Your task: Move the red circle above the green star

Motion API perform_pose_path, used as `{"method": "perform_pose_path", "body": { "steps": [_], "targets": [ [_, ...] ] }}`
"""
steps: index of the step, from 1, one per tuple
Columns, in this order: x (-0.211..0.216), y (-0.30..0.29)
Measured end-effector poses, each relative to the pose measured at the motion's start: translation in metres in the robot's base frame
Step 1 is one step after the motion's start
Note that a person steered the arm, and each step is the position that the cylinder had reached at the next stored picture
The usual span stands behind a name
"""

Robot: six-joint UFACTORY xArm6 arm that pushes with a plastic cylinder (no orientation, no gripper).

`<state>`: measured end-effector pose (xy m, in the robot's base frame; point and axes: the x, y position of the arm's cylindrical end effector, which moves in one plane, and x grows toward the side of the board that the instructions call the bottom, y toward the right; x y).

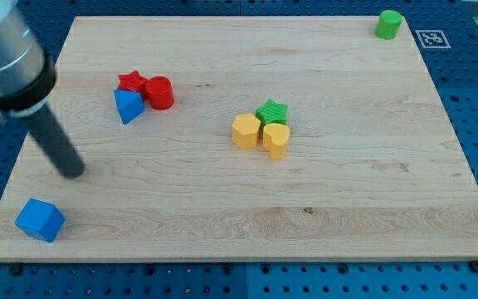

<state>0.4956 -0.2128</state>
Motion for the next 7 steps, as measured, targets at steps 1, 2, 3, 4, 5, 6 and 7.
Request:
{"method": "perform_pose_path", "body": {
  "steps": [1, 2, 3, 4, 5, 6, 7],
  "targets": [
    [-0.04, 0.007],
    [-0.048, 0.007],
    [-0.085, 0.028],
    [-0.106, 0.065],
    [-0.134, 0.112],
    [-0.167, 0.148],
    [-0.186, 0.186]
  ]
}}
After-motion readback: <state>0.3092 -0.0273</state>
